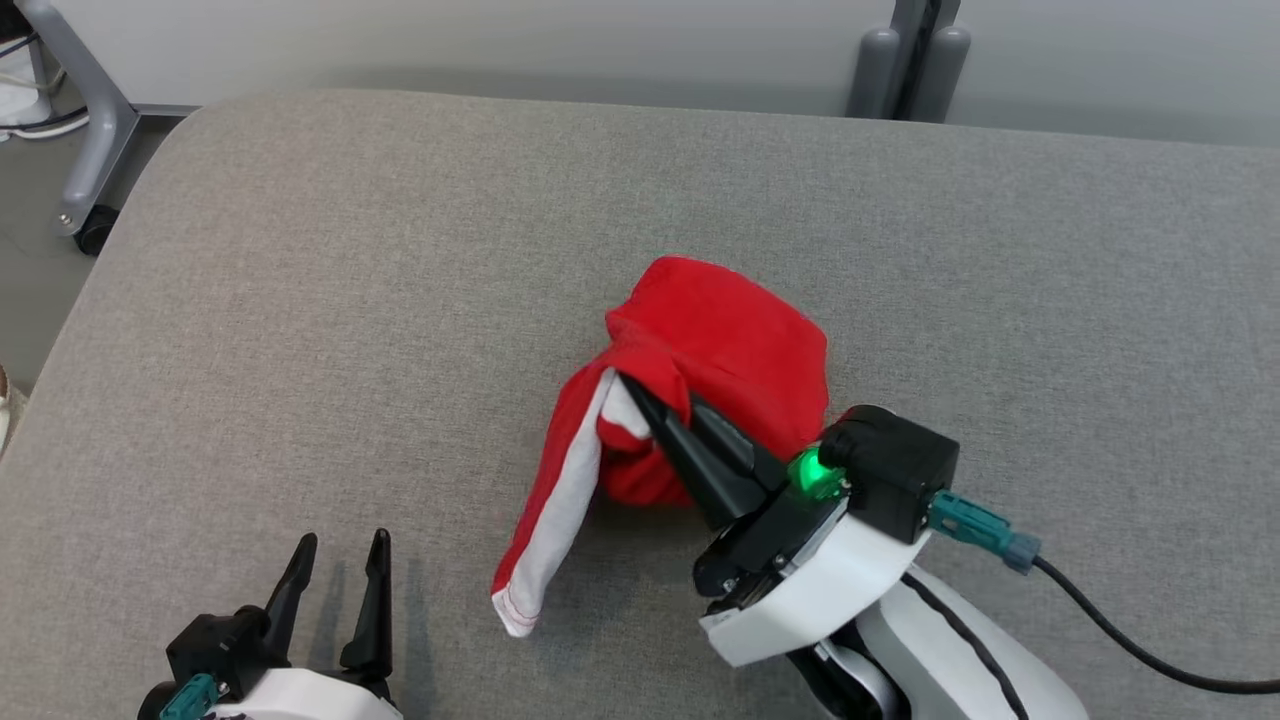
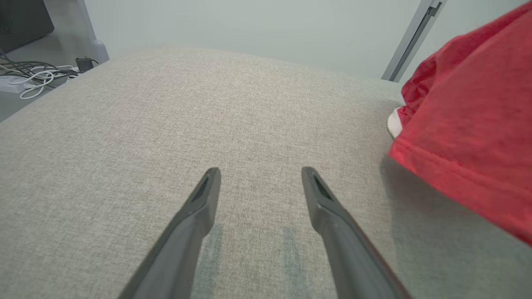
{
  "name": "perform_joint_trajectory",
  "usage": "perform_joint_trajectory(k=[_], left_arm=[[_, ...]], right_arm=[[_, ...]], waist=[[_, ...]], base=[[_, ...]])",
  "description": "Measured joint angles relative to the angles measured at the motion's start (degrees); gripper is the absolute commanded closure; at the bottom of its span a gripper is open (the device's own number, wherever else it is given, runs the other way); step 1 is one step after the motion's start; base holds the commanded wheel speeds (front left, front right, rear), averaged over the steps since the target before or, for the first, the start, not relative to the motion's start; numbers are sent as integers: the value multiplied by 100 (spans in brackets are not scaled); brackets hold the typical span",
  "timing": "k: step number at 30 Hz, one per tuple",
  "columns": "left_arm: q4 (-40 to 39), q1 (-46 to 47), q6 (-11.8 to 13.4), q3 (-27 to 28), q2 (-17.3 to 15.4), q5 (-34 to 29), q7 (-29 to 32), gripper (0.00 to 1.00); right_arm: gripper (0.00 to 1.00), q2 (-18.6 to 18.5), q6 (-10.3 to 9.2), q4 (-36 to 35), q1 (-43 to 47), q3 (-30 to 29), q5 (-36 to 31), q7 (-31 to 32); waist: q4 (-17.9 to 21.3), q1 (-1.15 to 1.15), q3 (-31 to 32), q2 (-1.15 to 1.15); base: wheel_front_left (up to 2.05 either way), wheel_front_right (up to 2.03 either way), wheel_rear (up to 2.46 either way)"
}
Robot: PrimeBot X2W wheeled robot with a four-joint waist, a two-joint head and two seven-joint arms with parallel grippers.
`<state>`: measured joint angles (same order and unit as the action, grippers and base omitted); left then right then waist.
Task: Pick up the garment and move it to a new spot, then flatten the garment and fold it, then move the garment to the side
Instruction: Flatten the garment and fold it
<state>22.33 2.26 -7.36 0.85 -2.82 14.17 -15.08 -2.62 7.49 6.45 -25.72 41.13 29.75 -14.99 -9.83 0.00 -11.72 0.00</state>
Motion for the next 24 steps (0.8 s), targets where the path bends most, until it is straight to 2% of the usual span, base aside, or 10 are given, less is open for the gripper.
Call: perform_joint_trajectory(k=[3, 5, 7, 12, 13, 14, 15, 16, 20, 24], left_arm=[[-7, -29, 0, -10, -1, 0, 0, 0], [-29, -36, 0, -18, -1, -5, 0, 0], [-32, -37, 0, -19, -1, -13, 0, 0], [-58, -51, -7, -101, -1, -47, 0, 0], [-66, -49, -7, -127, -1, -54, 0, 0], [-67, -50, -7, -153, -1, -56, 0, 0], [-60, -50, -7, -193, -2, -58, 0, 0], [-62, -49, -8, -235, 1, -58, 0, 0], [-69, -44, -8, -421, 2, -89, 0, 0], [-79, -43, -9, -632, 2, -79, 0, 0]], right_arm=[[100, -4, 0, 226, 65, -333, -185, 0], [100, -5, 0, 755, 208, -681, -504, 0], [100, -8, 0, 998, 227, -792, -708, -1], [100, -56, 0, 1814, 428, -1610, -1194, -1], [93, -89, 0, 1974, 461, -1759, -1312, 0], [64, -89, 1, 2095, 511, -1963, -1354, 0], [16, -92, 0, 2239, 539, -2137, -1424, 0], [0, -97, 0, 2394, 548, -2263, -1557, 1], [0, -67, 0, 2464, 602, -2787, -1792, 0], [0, -32, 0, 2075, 771, -3238, -2023, 1]], waist=[[52, 0, 35, 0], [123, 0, 58, 0], [152, 0, 64, 0], [293, 0, 96, 0], [320, 0, 102, 0], [348, 0, 109, 0], [379, 0, 117, 0], [409, 0, 123, 0], [540, 0, 148, 0], [691, 0, 197, 0]], base=[[0, 0, 0], [0, 0, 0], [0, 0, 0], [0, 0, 0], [0, 0, 0], [0, 0, 0], [0, 0, 0], [0, 0, 0], [0, 0, 0], [0, 0, 0]])
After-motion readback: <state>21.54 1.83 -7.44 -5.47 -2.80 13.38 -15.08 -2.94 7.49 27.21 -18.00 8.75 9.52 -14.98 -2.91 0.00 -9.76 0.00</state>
